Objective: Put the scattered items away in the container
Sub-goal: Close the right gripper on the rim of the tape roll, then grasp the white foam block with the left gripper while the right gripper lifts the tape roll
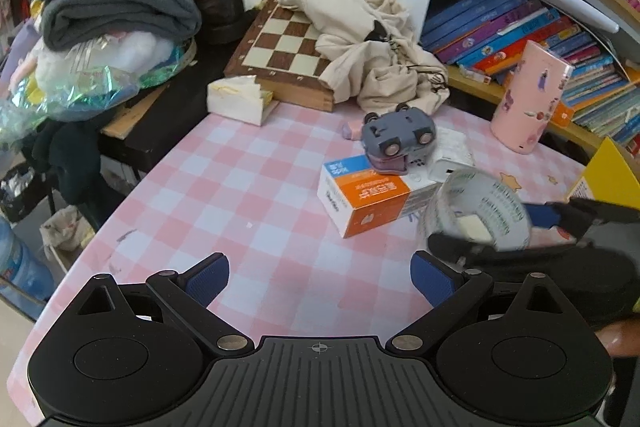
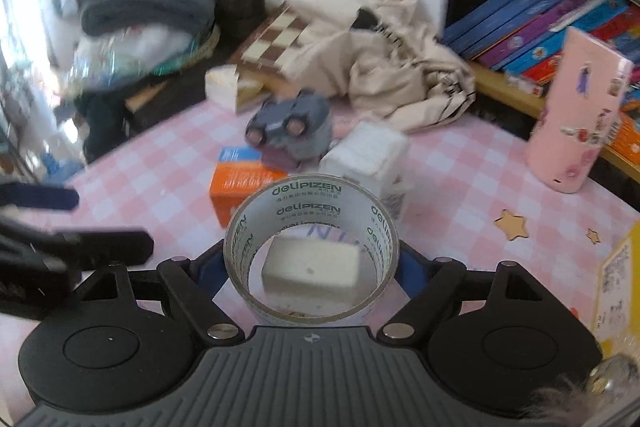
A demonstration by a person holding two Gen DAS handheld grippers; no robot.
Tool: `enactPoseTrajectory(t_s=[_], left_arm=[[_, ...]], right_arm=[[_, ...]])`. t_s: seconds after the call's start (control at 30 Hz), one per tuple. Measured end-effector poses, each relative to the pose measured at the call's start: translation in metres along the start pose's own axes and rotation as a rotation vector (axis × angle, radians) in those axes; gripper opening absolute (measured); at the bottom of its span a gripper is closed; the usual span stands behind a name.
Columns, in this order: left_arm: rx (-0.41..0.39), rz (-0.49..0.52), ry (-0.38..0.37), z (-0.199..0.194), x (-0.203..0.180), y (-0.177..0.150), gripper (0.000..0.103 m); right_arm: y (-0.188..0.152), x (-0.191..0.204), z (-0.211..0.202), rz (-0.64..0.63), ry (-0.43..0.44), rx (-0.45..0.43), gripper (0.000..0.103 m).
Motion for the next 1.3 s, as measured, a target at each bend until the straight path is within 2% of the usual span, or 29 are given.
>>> enactPoseTrajectory(t_s=[0.2,0.4,0.57,0.93,0.97,1.1,1.3], left_arm=[[-0.013,0.058,-0.055,0.000,-0.015,-0.002,0.099],[-0.018,0.222,-0.068,0.014,-0.036,-0.008,0.096],[-0.016,0.304,-0.114,0.032,-0.050,-0.010,0.075],[-0.004,0.413,-0.209,0.068,-0.090,-0.005,0.072],[0.001,0.418,-0.206,0.071,-0.092,-0.004,0.069],[0.019,0.393,-0.210,0.078,-0.094,-0.002,0.067],[0.030,0.393,-0.247,0.081,-0.097,-0.006,0.051]], right_arm=[[0.004,-0.014,-0.026,0.087,-0.042,-0.037,0.082],[-0.006,-0.027,-0.053,0.124,-0.133,-0.053,0.082],[-0.006,-0.036,-0.076,0.161,-0.174,-0.103,0.082],[-0.016,-0.045,-0.090,0.209,-0.185,-0.081,0.082],[-0.017,-0.046,-0.090,0.213,-0.184,-0.079,0.082],[-0.017,-0.047,-0.092,0.217,-0.181,-0.079,0.082],[-0.017,-0.045,-0.093,0.218,-0.175,-0.078,0.082]])
Point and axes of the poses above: each gripper's, at about its wrist camera, not at the fingertips, and z roughly the way its jaws point, x to its left, y to its top, the point moved 3 cm from there along z, roughly the way its jaws point, and after that the axes turned 2 degrees about z, right-handed, at the moved point
